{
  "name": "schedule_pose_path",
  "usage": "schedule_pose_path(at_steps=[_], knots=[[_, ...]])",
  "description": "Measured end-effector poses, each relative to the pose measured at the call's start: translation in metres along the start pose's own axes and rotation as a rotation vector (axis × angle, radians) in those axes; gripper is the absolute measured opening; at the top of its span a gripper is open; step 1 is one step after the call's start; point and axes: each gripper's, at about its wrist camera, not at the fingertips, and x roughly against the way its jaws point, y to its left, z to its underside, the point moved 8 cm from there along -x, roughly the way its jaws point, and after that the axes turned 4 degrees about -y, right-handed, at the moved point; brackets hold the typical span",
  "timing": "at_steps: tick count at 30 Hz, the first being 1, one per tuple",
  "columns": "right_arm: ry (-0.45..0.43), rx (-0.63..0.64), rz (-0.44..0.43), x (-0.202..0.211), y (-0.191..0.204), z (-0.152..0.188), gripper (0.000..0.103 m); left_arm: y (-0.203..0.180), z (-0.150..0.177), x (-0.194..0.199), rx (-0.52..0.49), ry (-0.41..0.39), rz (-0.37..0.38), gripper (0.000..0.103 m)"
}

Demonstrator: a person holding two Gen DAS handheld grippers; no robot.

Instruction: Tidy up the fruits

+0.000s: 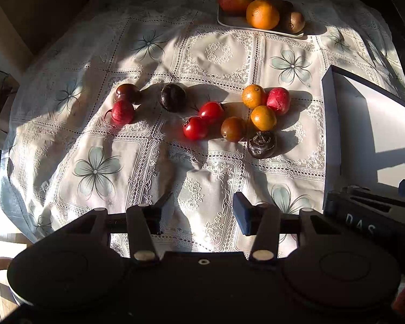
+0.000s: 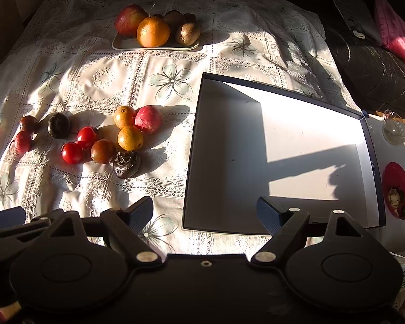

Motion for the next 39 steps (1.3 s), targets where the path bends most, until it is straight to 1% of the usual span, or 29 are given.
schedule_pose_path(at_steps=[39], knots=[[-0.004,0.001,-0.001,-0.0011,0.0007,0.0016,0.086,0.0028,0.0,0.0003,-0.001,0.0,0.0,0.055]])
